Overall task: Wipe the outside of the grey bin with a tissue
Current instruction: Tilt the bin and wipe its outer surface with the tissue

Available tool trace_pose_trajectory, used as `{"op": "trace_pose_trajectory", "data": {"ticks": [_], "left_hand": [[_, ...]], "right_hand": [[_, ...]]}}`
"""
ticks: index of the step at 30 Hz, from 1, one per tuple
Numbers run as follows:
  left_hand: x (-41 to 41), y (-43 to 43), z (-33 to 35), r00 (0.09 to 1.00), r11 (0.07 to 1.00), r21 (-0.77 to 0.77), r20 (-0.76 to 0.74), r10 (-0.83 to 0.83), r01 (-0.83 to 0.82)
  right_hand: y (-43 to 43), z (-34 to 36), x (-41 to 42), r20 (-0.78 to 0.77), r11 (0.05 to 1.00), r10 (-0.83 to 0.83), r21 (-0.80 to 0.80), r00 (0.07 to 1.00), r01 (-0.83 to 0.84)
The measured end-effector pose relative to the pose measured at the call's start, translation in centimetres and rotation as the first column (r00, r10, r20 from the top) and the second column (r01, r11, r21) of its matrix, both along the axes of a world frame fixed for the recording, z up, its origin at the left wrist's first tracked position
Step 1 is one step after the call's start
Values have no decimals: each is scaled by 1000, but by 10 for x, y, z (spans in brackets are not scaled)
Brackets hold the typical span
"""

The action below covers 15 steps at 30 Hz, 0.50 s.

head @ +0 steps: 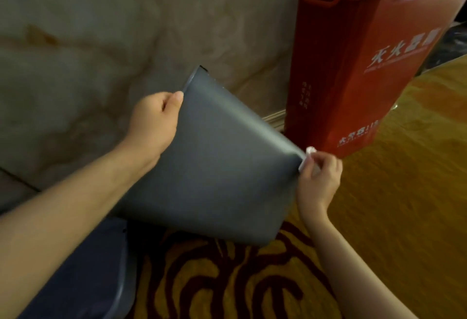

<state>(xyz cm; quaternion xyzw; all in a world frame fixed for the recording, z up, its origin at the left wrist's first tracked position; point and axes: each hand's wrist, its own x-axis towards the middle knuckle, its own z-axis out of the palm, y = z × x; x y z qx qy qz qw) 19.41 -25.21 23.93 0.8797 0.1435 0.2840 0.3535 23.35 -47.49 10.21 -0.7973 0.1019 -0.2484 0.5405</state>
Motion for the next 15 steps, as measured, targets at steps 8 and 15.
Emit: {"op": "trace_pose_trajectory", "data": {"ticks": [8, 15], "left_hand": [[-38, 5, -21, 995, 957, -287, 97, -5, 33], [-54, 13, -30, 994, 930, -363, 105, -25, 62]], "right_hand": [[122, 113, -23, 463, 874, 486, -243, 741, -421], [103, 83, -21, 378, 926, 362, -250, 852, -282]]}}
